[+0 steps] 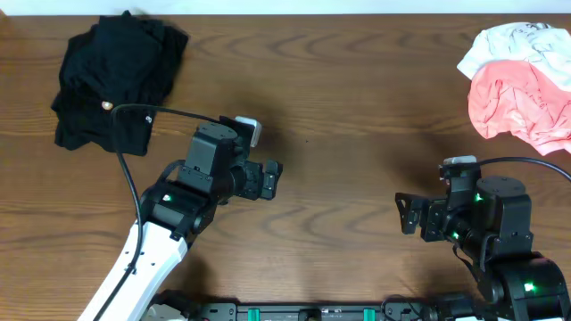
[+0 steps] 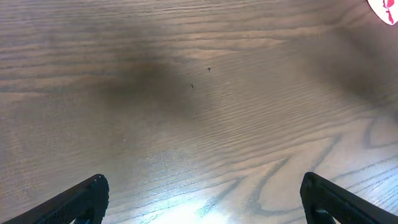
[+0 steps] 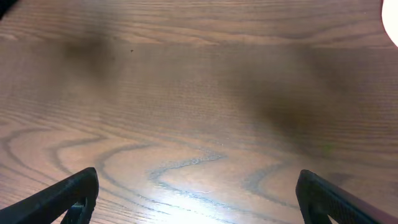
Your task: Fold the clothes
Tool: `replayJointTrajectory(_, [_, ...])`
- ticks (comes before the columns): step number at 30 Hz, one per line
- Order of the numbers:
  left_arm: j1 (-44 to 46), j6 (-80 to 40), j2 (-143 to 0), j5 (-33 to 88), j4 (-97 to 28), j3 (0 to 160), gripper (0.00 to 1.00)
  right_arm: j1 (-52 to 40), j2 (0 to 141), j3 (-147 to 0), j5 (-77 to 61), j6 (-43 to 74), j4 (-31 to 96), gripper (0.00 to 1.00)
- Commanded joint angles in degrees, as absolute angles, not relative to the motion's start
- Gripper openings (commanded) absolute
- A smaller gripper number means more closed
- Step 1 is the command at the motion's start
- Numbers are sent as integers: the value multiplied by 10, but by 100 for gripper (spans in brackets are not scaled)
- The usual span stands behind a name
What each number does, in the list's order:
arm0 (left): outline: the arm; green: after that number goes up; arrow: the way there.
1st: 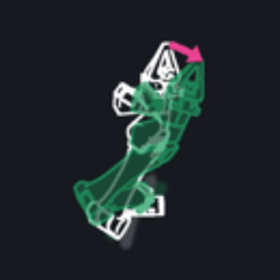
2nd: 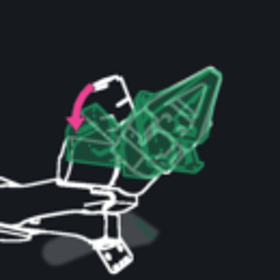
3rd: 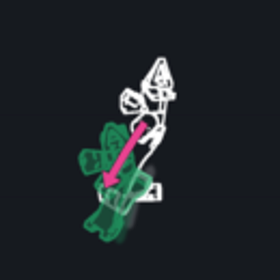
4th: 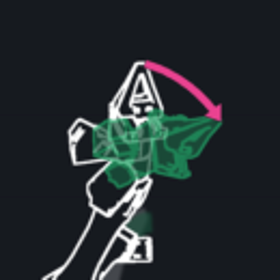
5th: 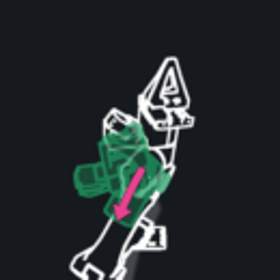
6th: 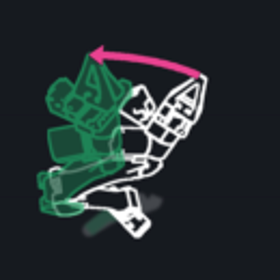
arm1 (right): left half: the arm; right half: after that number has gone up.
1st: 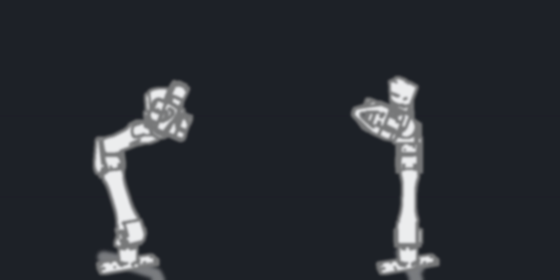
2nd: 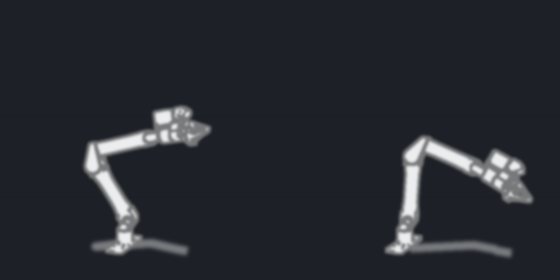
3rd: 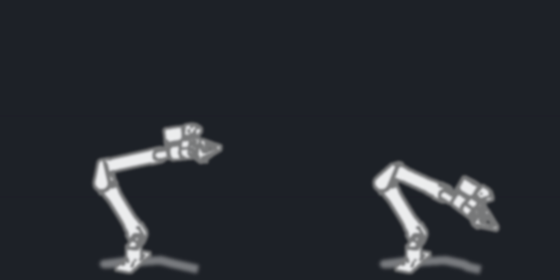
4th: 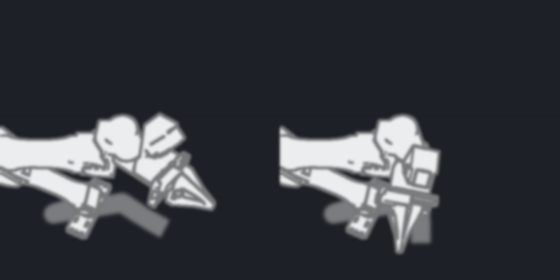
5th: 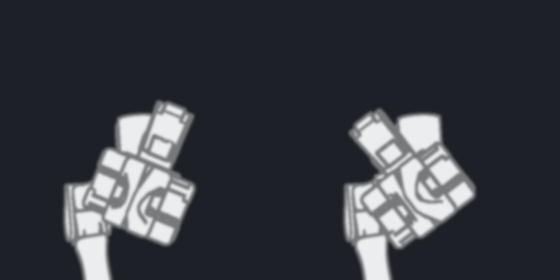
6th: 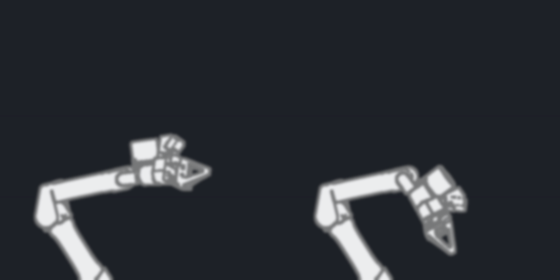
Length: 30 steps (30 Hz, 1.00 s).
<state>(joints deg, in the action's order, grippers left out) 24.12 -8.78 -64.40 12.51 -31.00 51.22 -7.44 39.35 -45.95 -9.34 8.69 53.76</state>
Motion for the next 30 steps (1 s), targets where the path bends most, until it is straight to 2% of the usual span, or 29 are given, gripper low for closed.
replayJointTrajectory(1, [243, -88, -643, 124, -310, 513, 98, -76, 393, -457, -92, 81, 538, 99])
replayJointTrajectory(7, [246, -84, -610, 117, -328, 513, 98, -76, 393, -457, -92, 81, 538, 99])
replayJointTrajectory(12, [225, -81, -514, 76, -339, 494, 98, -76, 393, -457, -92, 81, 538, 99])
replayJointTrajectory(21, [58, -75, -271, 142, -223, 289, 98, -76, 393, -457, -92, 81, 538, 99])
replayJointTrajectory(30, [-7, -73, -117, 161, -219, 152, 98, -76, 393, -457, -92, 81, 538, 99])
